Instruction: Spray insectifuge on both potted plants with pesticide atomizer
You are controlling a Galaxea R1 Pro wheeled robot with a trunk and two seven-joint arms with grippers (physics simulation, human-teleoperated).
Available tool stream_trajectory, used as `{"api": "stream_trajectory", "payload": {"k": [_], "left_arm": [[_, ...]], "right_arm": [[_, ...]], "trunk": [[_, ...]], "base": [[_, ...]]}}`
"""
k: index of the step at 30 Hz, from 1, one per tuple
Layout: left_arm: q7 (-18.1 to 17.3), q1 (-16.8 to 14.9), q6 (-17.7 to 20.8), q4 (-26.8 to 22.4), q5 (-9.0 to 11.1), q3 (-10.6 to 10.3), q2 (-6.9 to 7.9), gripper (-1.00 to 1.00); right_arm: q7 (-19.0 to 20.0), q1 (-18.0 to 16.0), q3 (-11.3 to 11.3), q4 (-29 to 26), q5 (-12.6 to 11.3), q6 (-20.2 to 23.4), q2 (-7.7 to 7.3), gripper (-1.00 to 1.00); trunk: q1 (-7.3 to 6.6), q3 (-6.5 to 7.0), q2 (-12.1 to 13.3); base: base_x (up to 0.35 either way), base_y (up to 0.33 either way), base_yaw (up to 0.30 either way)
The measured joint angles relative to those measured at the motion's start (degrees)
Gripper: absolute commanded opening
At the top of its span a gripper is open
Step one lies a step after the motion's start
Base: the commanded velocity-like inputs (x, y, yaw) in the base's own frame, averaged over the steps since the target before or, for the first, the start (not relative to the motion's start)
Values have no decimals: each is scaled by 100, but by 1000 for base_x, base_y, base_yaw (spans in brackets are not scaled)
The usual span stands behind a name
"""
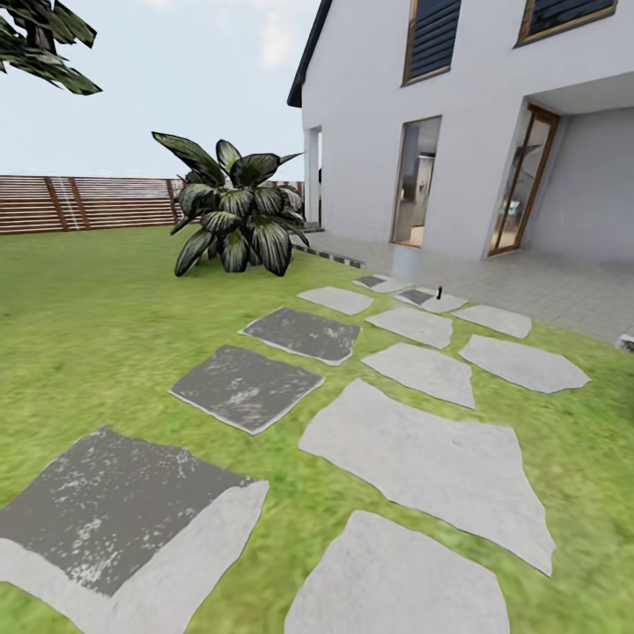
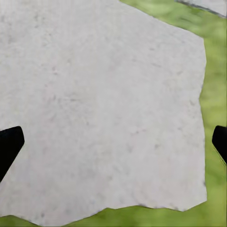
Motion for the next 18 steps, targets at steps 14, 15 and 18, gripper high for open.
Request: {"api": "stream_trajectory", "payload": {"k": [14, 15, 18], "left_arm": [[0, 0, 0, 1, 0, 0, 0, 100], [0, 0, 0, -1, -2, 0, 0, 100], [0, 1, 0, 0, -7, 0, 0, 100]], "right_arm": [[-2, 0, -8, 0, 0, -2, 0, 100], [-2, 0, -8, 0, 0, -1, 0, 100], [-2, 0, -8, 0, 0, 0, 0, 100]], "trunk": [[0, 0, 0], [0, 0, 0], [0, 0, 0]], "base": [[339, 0, 0], [339, 0, 0], [339, 0, 0]]}}
